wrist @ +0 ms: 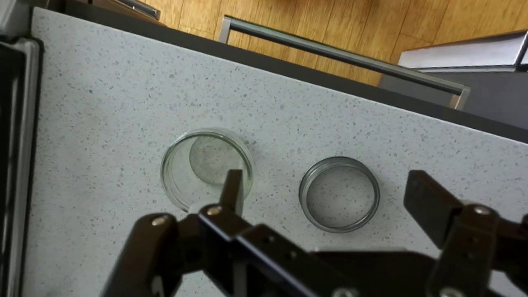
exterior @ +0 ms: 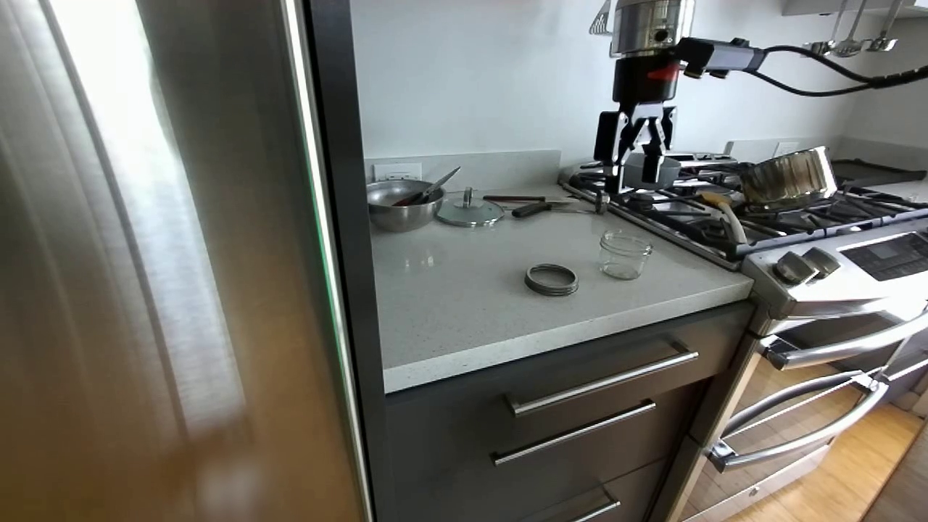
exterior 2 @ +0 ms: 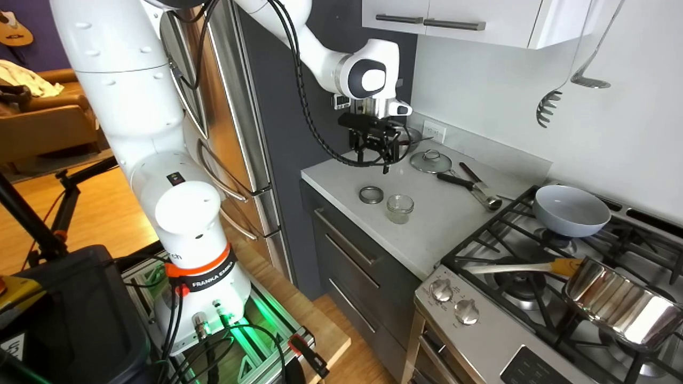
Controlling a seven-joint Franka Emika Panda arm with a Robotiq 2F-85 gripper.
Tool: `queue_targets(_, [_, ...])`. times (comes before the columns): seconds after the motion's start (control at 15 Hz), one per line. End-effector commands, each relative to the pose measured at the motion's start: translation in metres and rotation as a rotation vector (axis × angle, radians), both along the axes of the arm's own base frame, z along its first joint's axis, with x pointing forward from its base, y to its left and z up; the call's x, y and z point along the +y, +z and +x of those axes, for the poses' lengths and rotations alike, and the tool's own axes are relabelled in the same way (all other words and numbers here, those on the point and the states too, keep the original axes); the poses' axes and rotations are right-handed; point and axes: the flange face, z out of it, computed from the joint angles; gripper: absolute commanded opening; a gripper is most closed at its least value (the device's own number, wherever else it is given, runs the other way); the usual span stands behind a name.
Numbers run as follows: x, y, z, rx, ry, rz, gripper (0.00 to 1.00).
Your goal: Put the silver ring on the clear bowl
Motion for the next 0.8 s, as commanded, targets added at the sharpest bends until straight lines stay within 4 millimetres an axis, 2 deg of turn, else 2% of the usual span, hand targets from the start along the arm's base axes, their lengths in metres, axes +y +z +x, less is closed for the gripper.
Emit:
queue_targets(0.0, [0.007, -0.01, 0.018, -0.026, 0.072, -0.06, 1.0])
queue_targets(0.2, [0.016, -0.016, 0.032, -0.016, 0.204, -0.121, 1.0])
queue_targets(0.27, [0.018, -0.012, 0.035, -0.049, 0.186, -0.102, 1.0])
queue_targets(0.33, [0.016, -0.008, 0.025, -0.028, 0.153, -0.095, 1.0])
queue_targets(0.6, [0.019, -0.008, 0.033, -0.044, 0.168, -0.095, 1.0])
queue_targets(0.73, [0.014, -0.018, 0.044, -0.039, 0.225, -0.068, 1.0])
